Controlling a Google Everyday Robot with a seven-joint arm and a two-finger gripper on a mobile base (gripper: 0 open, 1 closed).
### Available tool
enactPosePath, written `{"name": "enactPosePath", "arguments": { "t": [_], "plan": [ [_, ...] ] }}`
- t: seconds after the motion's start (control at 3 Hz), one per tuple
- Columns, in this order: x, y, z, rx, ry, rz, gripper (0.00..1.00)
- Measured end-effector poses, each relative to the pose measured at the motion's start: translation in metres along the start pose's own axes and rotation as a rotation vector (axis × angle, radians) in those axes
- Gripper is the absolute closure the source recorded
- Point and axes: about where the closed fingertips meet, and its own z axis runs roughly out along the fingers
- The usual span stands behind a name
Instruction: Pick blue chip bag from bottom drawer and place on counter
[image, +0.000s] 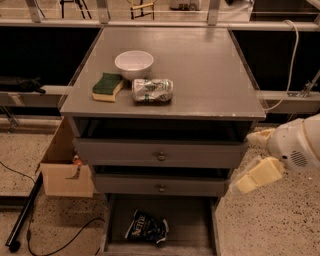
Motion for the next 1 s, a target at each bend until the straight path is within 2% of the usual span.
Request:
{"name": "enactPosePath", "arguments": {
  "t": [0.33,0.67,1.0],
  "plan": [
    [0.003,-0.006,0.042,-0.012,-0.129,0.072,0.00],
    [0.001,-0.013,0.068,0.001,-0.263,0.078,0.00],
    [0.004,-0.025,0.083,0.019,-0.354,0.049,0.00]
  ]
}}
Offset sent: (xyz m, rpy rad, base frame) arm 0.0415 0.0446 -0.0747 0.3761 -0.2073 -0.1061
